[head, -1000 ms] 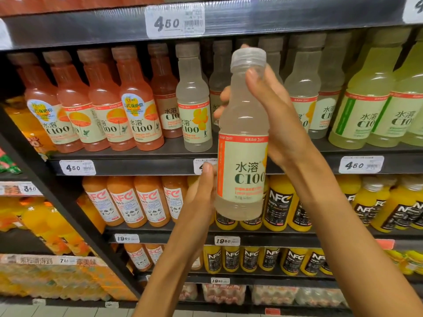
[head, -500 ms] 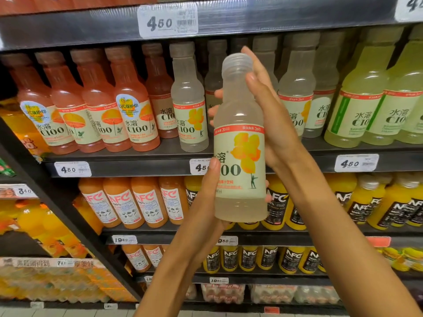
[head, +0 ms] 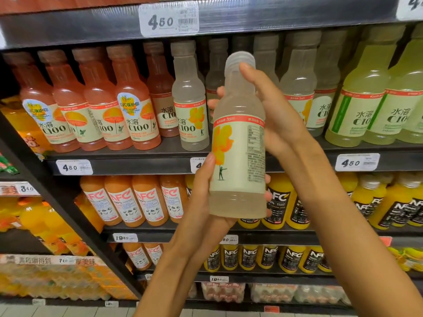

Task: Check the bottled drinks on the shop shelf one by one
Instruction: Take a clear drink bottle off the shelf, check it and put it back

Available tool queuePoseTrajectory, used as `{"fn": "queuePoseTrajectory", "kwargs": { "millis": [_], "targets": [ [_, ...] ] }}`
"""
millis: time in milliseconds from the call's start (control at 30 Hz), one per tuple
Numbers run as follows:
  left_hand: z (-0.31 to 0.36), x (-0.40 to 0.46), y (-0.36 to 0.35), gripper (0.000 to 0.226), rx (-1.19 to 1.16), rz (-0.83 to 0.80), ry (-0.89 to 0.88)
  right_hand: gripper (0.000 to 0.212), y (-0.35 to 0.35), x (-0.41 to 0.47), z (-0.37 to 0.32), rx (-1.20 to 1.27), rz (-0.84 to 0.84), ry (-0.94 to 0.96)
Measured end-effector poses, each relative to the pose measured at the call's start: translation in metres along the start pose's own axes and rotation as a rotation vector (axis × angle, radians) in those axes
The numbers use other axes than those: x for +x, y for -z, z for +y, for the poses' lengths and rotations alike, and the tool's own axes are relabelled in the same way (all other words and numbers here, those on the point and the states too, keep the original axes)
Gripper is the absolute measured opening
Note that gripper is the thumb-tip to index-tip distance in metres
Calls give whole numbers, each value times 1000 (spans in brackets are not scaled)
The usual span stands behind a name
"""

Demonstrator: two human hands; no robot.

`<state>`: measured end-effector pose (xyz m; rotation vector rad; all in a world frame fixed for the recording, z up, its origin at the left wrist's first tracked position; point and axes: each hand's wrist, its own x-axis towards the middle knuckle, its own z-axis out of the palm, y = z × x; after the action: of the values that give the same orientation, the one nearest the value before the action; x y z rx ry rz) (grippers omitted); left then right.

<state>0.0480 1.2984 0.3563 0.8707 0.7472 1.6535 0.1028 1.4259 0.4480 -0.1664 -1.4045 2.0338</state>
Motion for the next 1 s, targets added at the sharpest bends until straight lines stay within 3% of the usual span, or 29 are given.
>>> {"fn": "queuePoseTrajectory", "kwargs": {
  "millis": [133,233,367,500,600,733,867,1000],
  "targets": [
    [-5,2,5,57,141,63,-29,20,2,1,1,-37,5,84],
    [-4,-1,8,50,379,232,-42,21,6,1,1,-120,56,169],
    [-6,3,8,55,583,208,-72,20,7,1,3,-222,57,205],
    [-8,0,10,55,474,181,-42,17,13,4,0,-182,-115,86],
    [-7,-5,9,64,272,36,22,20,16,5,6,-52,-230,-35],
    [-6,-3,8,59,217,19,23,19,17,8,14,26,-162,-55],
    [-2,0,14,44,406,196,6,13,18,7,6,-173,-46,66],
    [-8,4,14,51,500,220,-13,14,12,3,2,-256,-56,109]
  ]
}}
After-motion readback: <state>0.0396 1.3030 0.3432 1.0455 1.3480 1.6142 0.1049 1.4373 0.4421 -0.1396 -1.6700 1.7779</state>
